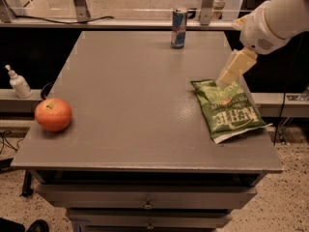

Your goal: Move redbull can near green jalapeno chip bag

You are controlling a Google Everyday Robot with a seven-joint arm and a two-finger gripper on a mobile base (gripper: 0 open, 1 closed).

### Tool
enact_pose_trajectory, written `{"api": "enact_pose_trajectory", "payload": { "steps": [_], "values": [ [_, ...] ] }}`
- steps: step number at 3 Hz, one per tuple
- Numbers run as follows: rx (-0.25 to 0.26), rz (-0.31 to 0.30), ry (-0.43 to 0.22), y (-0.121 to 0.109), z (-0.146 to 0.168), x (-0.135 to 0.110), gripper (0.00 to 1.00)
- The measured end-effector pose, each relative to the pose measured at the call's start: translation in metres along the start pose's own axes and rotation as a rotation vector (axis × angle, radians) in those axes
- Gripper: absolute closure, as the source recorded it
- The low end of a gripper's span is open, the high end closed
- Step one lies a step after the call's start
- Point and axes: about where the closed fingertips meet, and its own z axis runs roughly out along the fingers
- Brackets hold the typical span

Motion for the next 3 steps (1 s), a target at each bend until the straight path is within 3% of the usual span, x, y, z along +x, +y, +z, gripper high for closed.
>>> {"api": "enact_pose_trajectory", "payload": {
  "steps": [1, 2, 3],
  "values": [
    [0.021, 0.041, -0.061, -0.052, 0.050, -0.001, 0.00],
    [-0.010, 0.155, -0.148, -0.091, 0.107, 0.009, 0.00],
    [-0.029, 0.266, -0.277, -0.120, 0.146, -0.006, 0.00]
  ]
}}
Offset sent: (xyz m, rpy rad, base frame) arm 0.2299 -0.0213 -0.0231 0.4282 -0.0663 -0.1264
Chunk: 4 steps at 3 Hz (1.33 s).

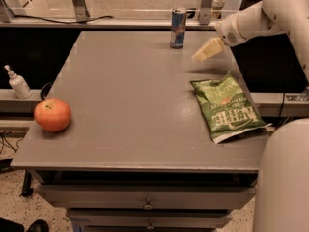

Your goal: Move redbull can near green jalapeno chip bag

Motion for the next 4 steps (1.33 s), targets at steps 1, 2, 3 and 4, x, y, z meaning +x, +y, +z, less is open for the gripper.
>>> {"api": "enact_pose_trajectory", "payload": {
  "steps": [1, 2, 3, 4],
  "values": [
    [-0.003, 0.077, -0.161, -0.021, 0.020, -0.042, 0.00],
    [0.004, 0.126, -0.296, -0.035, 0.019, -0.085, 0.00],
    [-0.004, 0.155, -0.365, -0.038, 0.029, -0.112, 0.00],
    [-0.011, 0.185, -0.342, -0.037, 0.049, -0.109, 0.00]
  ]
}}
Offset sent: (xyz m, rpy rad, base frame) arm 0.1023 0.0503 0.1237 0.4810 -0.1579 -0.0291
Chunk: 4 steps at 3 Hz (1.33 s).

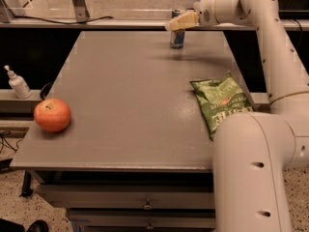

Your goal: Move redbull can near green jalapeno chip bag

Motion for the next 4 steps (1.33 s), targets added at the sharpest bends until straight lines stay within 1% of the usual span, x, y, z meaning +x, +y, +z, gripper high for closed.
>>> {"api": "enact_pose_trajectory", "payload": {
  "steps": [1, 2, 3, 4],
  "values": [
    [0.006, 0.014, 0.055, -0.002, 0.011, 0.016, 0.18],
    [0.021, 0.020, 0.084, -0.006, 0.010, 0.023, 0.42],
    [0.042, 0.014, 0.091, -0.011, -0.008, 0.016, 0.64],
    [0.025, 0.024, 0.111, -0.005, -0.039, 0.014, 0.87]
  ]
}}
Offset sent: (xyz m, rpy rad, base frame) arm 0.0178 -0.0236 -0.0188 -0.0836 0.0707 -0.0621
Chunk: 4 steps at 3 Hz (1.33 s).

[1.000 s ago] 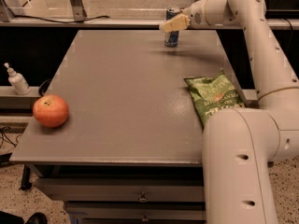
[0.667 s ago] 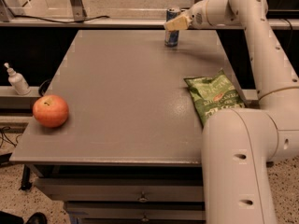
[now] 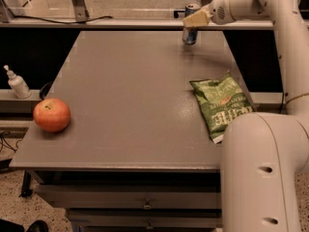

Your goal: Move redbull can near green jalapeno chip bag

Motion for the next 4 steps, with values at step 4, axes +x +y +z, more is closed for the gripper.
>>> {"api": "enact_pose_trajectory", "payload": {
  "steps": [4],
  "values": [
    [-0.229, 0.106, 0.143, 0.099, -0.129, 0.087, 1.00]
  ]
}}
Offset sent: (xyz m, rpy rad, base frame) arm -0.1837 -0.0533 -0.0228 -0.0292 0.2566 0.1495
